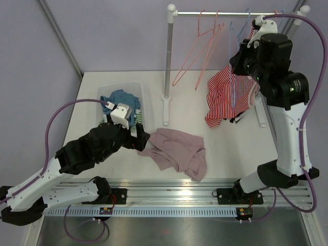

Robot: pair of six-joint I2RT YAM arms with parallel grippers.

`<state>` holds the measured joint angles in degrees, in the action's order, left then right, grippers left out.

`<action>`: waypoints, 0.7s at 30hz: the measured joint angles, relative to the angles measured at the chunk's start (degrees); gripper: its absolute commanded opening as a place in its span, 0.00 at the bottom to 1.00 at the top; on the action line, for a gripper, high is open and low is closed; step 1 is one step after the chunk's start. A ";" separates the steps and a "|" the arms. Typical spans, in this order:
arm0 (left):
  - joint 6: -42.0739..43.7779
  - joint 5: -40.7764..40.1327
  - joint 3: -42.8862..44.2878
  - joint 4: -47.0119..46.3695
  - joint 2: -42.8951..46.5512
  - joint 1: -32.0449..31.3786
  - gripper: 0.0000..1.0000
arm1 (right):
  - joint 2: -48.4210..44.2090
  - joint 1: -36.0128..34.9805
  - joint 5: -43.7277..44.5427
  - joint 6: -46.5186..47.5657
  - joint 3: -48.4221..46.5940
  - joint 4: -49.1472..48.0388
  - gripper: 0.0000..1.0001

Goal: Remove the tank top from the hanger

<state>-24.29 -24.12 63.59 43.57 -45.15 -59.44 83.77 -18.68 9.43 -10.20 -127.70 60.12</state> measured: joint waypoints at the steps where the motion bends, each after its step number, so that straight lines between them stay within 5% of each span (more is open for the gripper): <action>1: 0.09 0.13 0.00 0.63 0.42 0.00 0.99 | 1.99 0.44 -0.76 0.44 -2.43 0.35 0.00; 6: 0.50 0.33 -0.02 2.80 2.12 0.00 0.99 | 10.60 5.88 -5.97 1.97 -12.44 1.53 0.00; 21: 1.40 0.33 -1.49 4.46 3.43 0.00 0.99 | 27.80 10.49 -14.78 4.00 -22.75 0.11 0.00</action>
<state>-22.90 -23.79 62.11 48.03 -41.71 -59.44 111.57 -8.19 -5.34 -6.20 -150.45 60.23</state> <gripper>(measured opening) 0.988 0.041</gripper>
